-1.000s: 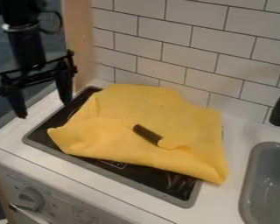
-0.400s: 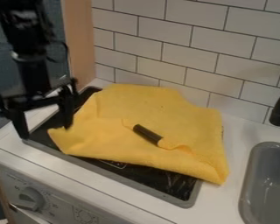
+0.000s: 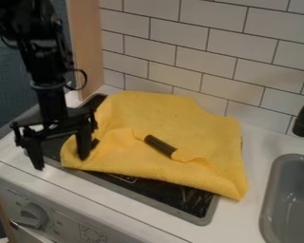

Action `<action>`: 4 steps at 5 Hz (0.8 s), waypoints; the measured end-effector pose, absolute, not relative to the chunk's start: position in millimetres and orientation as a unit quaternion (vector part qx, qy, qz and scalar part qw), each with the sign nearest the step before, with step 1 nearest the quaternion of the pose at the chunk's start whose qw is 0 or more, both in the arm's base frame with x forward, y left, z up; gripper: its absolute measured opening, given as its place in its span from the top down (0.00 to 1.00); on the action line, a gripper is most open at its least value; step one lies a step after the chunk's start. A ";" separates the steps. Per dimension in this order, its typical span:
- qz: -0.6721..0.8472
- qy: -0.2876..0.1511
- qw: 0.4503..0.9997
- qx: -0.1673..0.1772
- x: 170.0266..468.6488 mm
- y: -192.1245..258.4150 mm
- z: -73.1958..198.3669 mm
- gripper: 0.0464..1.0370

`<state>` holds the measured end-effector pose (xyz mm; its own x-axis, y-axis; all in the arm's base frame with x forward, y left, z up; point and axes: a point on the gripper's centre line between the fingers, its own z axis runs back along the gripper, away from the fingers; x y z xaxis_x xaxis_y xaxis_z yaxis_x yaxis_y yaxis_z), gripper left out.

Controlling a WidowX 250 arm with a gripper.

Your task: Fold the cloth from left to right

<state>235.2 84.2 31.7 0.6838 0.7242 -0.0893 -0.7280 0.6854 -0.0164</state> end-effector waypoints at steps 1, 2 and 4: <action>0.393 0.027 0.919 -0.031 239.1 83.9 31.6 0.42; 0.396 0.021 0.918 -0.031 240.9 84.7 31.5 0.72; 0.399 0.021 0.916 -0.036 241.5 83.3 31.6 1.00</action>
<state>241.5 83.3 31.6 0.6810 0.7292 -0.0666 -0.7322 0.6793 -0.0488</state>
